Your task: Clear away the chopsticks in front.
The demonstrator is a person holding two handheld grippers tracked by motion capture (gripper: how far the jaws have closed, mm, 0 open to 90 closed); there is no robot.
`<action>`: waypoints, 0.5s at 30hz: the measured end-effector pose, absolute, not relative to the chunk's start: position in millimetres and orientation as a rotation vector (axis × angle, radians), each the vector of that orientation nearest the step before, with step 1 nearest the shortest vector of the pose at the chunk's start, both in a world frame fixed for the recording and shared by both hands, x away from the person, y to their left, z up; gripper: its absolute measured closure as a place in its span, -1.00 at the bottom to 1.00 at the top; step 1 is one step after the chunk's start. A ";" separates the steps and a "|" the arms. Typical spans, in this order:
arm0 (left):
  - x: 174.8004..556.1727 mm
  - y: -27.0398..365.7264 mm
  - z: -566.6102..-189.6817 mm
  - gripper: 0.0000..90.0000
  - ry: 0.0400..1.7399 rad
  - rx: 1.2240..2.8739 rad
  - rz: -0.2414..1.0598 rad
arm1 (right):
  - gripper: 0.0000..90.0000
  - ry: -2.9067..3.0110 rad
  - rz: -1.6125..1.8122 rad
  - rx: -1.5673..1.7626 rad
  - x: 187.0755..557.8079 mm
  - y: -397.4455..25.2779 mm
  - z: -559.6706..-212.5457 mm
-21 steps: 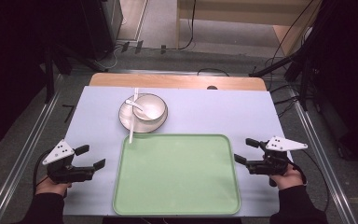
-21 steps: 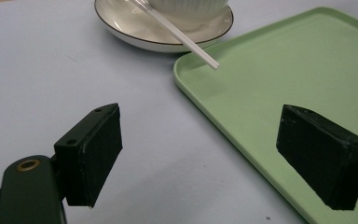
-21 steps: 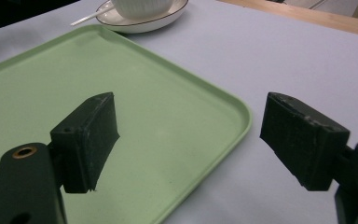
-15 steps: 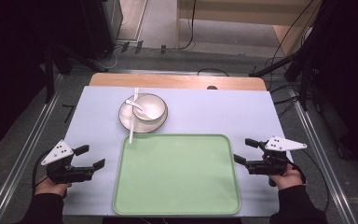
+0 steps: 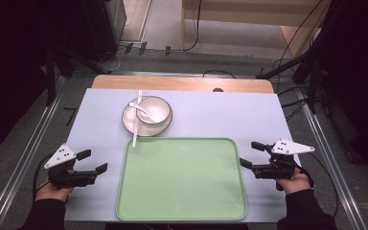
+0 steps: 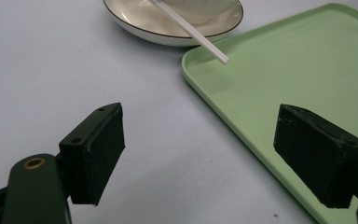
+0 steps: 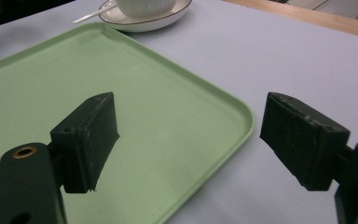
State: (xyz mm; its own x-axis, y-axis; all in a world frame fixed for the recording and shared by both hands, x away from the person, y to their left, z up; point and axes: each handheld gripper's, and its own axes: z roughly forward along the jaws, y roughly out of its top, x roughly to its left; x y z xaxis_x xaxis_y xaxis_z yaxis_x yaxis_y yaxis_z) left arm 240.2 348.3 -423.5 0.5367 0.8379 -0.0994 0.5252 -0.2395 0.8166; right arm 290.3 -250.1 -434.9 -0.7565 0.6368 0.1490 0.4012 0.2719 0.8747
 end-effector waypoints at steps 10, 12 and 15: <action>239.0 348.1 -419.5 -0.66 1.072 1.888 0.407 | -0.57 2.316 1.480 0.961 289.5 -250.4 -434.9; 239.3 347.1 -418.4 -0.66 1.058 1.895 0.407 | -0.57 2.316 1.477 0.964 289.3 -250.7 -435.1; 240.1 346.3 -418.3 -0.67 1.050 1.908 0.412 | -0.57 2.315 1.478 0.970 288.7 -250.9 -435.3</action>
